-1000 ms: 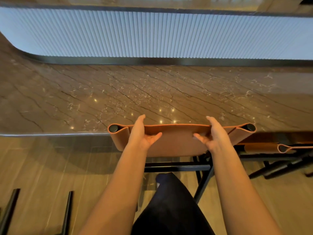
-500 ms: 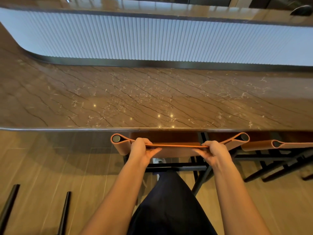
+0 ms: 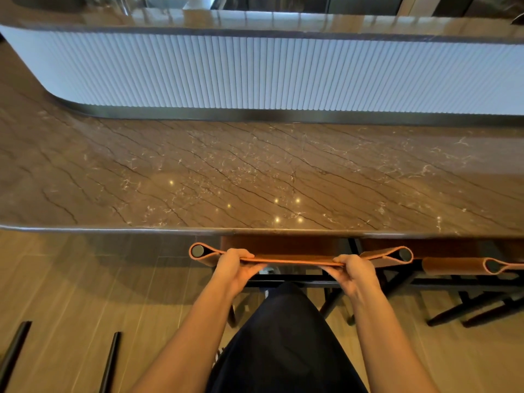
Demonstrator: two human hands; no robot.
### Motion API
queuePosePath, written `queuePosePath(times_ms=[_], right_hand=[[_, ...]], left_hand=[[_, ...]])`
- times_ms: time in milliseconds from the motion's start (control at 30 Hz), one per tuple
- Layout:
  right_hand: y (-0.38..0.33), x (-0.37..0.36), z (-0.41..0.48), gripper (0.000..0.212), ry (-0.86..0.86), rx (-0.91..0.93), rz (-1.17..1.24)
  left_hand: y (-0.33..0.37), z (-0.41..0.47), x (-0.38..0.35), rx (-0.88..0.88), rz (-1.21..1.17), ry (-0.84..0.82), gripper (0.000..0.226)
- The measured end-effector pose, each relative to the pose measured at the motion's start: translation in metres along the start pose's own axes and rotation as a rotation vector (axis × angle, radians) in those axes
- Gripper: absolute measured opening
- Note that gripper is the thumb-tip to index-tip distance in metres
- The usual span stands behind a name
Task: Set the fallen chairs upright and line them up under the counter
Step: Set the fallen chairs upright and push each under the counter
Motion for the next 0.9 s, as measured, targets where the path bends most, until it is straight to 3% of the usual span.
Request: queuePosePath(times_ms=[133, 233, 400, 567, 767, 900], right_hand=[[-0.005, -0.001, 0.013, 0.025, 0.040, -0.046, -0.005], [-0.006, -0.004, 0.017, 0.040, 0.074, -0.068, -0.025], [-0.007, -0.007, 0.013, 0.037, 0.079, -0.074, -0.048], [-0.006, -0.006, 0.007, 0.033, 0.056, -0.102, -0.085], [0.000, 0.009, -0.005, 0.057, -0.032, -0.140, -0.363], [-0.004, 0.019, -0.029, 0.051, -0.232, -0.210, -0.490]], left_hand=[[0.000, 0.012, 0.003, 0.032, -0.024, 0.106, 0.032], [-0.004, 0.017, 0.005, 0.048, -0.073, 0.166, 0.044], [-0.005, 0.018, 0.005, 0.063, -0.087, 0.201, 0.054], [-0.009, 0.011, 0.001, 0.064, -0.067, 0.199, 0.020], [-0.027, -0.011, -0.010, -0.075, -0.076, 0.136, 0.014], [-0.047, -0.048, -0.017, -0.246, -0.074, 0.116, 0.022]])
Point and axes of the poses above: each hand's wrist, its own z-axis towards the middle knuckle, its own x-axis out of the back of the hand, y = z × x, the point moved 3 cm from there along z, towards the middle knuckle, and after that the axes turned 13 degrees about -y, right-handed, at the moved point
